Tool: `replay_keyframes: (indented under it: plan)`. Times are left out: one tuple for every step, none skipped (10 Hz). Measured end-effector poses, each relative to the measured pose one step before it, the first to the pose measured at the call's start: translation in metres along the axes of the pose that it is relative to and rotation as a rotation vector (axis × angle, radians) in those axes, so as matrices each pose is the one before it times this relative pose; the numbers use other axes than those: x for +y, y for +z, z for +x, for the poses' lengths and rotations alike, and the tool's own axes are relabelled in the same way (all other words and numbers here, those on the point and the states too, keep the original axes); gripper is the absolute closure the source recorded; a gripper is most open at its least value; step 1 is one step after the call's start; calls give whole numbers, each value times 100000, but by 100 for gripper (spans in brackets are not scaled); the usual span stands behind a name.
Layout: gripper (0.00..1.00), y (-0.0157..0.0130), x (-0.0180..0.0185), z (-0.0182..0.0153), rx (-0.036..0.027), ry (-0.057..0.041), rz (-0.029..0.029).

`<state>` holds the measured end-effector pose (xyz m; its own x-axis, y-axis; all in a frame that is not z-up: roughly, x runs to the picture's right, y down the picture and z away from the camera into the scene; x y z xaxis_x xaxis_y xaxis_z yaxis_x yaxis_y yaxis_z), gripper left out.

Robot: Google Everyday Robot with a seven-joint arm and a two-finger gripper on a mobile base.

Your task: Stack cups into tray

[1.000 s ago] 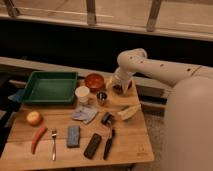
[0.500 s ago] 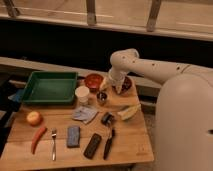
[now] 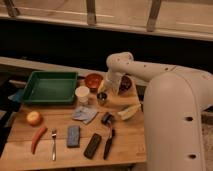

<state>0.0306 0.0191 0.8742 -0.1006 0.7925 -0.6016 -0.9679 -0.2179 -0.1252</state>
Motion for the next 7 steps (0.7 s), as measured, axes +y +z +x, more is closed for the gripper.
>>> replay_keyframes:
  plan:
    - [31, 488, -74, -394, 885, 1174, -6]
    - [31, 536, -265, -314, 1365, 1314, 269]
    - [31, 429, -259, -218, 857, 1009, 232]
    - [31, 452, -107, -126, 945, 686, 261]
    - [31, 374, -74, -22, 788, 423, 301]
    - [31, 453, -44, 2, 1054, 421, 408]
    - [31, 370, -172, -1, 904, 627, 376]
